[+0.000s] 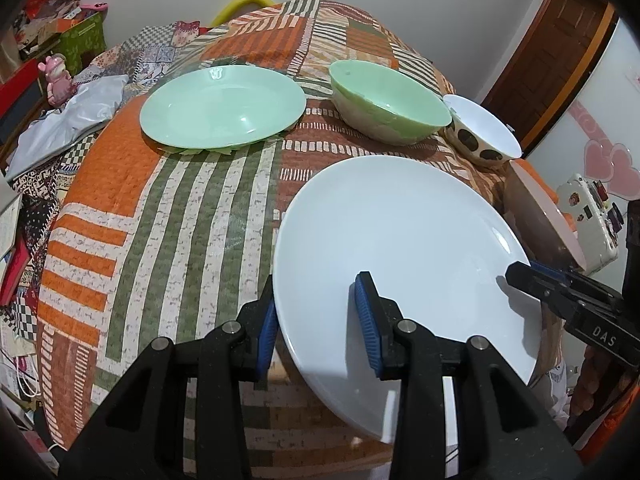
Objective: Organize plates and bowls
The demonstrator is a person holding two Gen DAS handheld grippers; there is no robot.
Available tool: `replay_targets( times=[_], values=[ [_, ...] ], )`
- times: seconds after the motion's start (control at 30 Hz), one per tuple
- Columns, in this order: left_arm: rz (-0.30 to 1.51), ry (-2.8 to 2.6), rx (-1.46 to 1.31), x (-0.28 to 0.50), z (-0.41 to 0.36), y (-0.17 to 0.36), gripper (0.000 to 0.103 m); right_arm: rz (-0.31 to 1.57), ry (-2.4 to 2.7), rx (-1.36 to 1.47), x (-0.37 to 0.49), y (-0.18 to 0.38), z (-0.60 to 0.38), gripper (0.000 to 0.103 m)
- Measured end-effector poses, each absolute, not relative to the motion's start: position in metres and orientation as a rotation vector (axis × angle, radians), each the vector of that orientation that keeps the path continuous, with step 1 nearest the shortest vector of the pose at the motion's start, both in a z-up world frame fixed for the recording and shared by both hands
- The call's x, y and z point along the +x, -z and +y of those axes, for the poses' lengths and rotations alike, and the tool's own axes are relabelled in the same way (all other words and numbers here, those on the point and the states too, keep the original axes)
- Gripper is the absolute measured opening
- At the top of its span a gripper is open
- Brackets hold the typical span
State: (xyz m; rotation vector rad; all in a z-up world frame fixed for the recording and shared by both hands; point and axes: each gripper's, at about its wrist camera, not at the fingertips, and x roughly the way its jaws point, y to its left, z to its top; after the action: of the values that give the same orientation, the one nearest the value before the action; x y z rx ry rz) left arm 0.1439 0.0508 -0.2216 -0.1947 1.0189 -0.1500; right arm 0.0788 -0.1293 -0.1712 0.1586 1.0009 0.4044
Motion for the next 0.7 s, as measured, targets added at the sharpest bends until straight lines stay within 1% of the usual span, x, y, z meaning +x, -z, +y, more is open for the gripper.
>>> replay_targets(
  times=[0.47, 0.7],
  values=[
    [1.021, 0.116, -0.118, 0.152, 0.037, 0.224, 0.037, 0.978, -0.412, 0.196, 0.074, 0.166, -0.138, 0.025],
    [0.994, 0.118, -0.109, 0.140, 0.040, 0.212, 0.037, 0.968, -0.367, 0.159, 0.071, 0.163, -0.143, 0.025]
  ],
)
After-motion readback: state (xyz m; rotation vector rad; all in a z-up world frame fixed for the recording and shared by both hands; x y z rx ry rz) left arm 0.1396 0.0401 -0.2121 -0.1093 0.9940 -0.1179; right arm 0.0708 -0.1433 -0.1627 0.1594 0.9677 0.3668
